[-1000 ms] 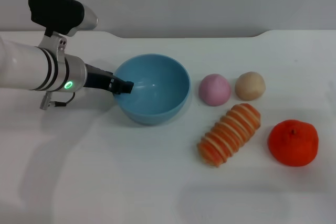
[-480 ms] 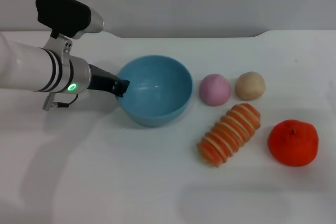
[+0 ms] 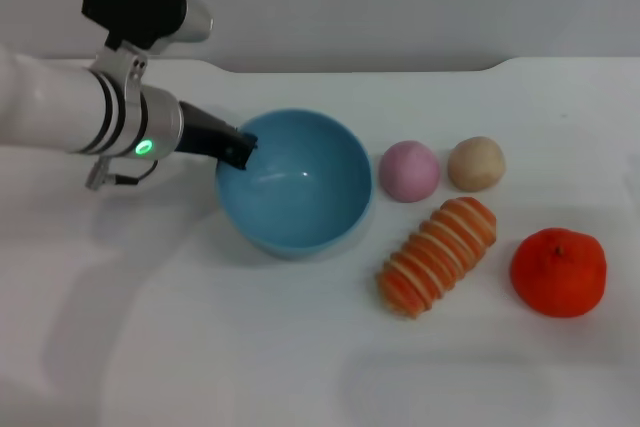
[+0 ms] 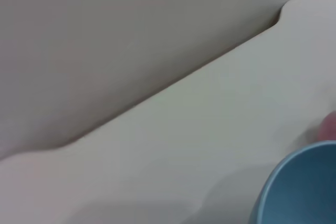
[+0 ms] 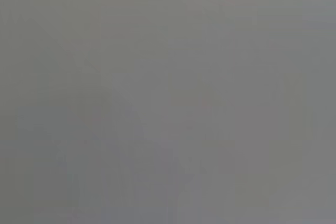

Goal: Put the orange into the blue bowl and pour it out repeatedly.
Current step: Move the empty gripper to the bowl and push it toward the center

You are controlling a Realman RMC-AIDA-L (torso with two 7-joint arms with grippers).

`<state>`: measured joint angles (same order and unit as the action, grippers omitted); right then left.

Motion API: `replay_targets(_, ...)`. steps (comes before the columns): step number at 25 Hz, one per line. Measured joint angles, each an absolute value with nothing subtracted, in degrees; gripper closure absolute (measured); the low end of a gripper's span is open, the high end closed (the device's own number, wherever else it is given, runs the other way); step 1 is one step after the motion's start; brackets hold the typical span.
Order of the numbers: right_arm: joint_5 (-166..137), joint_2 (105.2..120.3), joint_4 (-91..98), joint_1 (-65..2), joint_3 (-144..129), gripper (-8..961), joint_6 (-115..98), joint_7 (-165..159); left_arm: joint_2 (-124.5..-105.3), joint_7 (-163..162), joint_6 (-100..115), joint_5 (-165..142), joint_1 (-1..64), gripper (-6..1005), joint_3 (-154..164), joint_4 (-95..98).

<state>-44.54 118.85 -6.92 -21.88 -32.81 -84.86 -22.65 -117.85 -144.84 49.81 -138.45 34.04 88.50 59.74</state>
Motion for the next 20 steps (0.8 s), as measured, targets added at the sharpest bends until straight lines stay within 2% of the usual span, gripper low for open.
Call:
replay_targets(7, -58.12, 118.38, 8.99, -21.05, -36.53, 330, -80.83, -47.31, -117.72, -145.68, 62.34, -146.13, 38.51, 1000, 78.45, 65.23)
replay_targets(16, -92.95, 118.29, 47.81, -22.66, -36.64, 341, -72.35, -98.21, -117.86, -145.74, 64.83, -146.61, 39.27, 1000, 75.74, 69.44)
replay_targets(20, -110.8, 116.93, 62.01, -26.58, -36.49, 345, -75.6, -118.46, -117.86, -145.77, 64.88, -146.6, 39.62, 999, 75.84, 69.44)
